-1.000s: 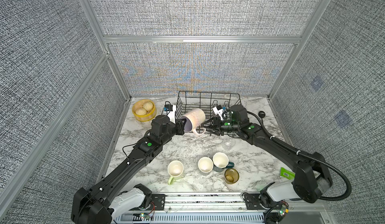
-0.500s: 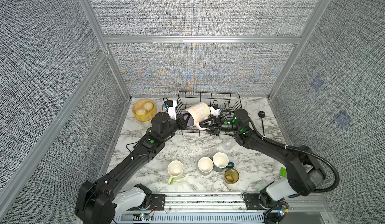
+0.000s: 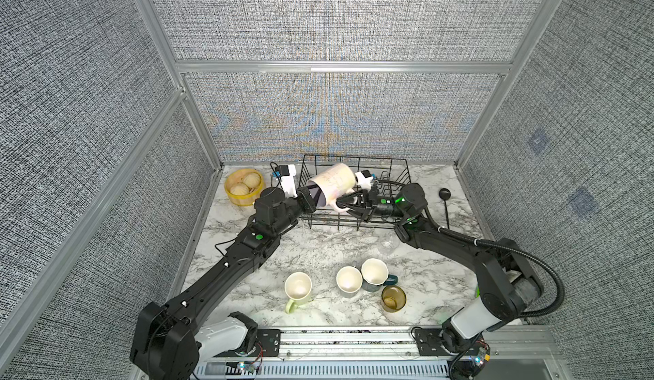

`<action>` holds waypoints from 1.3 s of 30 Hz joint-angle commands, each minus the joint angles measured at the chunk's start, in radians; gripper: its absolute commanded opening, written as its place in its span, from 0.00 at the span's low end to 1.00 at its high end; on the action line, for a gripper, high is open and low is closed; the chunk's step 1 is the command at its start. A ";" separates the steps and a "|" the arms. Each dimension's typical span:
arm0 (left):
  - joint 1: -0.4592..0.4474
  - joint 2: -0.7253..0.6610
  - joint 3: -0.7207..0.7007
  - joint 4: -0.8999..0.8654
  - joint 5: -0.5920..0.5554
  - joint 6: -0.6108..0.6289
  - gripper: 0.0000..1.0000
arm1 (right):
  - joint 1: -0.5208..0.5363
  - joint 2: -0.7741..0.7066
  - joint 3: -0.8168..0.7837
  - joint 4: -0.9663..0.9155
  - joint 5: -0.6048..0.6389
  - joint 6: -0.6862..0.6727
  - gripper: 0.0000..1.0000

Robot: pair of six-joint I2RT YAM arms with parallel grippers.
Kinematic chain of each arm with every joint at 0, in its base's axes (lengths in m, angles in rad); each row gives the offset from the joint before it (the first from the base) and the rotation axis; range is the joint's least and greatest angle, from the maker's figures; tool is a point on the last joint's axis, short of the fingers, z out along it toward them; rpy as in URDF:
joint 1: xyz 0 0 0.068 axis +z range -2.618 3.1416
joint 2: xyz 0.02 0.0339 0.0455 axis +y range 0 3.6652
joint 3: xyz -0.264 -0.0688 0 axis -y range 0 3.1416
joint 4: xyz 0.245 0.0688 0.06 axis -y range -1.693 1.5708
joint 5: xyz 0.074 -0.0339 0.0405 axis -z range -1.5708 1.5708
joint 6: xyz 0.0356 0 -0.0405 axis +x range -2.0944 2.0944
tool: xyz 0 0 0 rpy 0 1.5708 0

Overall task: Load cups into a dish rack
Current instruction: Place the cup upside down at the dish rack.

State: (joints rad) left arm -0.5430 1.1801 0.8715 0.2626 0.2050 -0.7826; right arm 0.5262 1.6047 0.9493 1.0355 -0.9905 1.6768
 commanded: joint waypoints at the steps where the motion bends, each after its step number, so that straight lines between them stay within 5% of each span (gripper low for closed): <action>1: -0.002 0.012 0.003 -0.006 0.137 -0.004 0.06 | 0.008 0.009 0.012 0.058 0.085 -0.066 0.00; 11: 0.032 0.085 -0.006 -0.019 0.157 -0.030 0.35 | -0.022 0.045 0.000 0.033 0.162 -0.118 0.00; 25: 0.093 0.226 0.010 -0.029 0.224 -0.045 0.59 | -0.102 0.157 0.025 -0.035 0.216 -0.220 0.00; 39: 0.103 0.073 -0.037 -0.284 -0.011 0.141 0.62 | -0.121 0.211 0.389 -0.873 0.364 -0.894 0.00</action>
State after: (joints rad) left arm -0.4416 1.2762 0.8413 0.0486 0.2737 -0.7078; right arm 0.4057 1.8030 1.2808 0.3187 -0.6781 1.0042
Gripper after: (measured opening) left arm 0.620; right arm 0.197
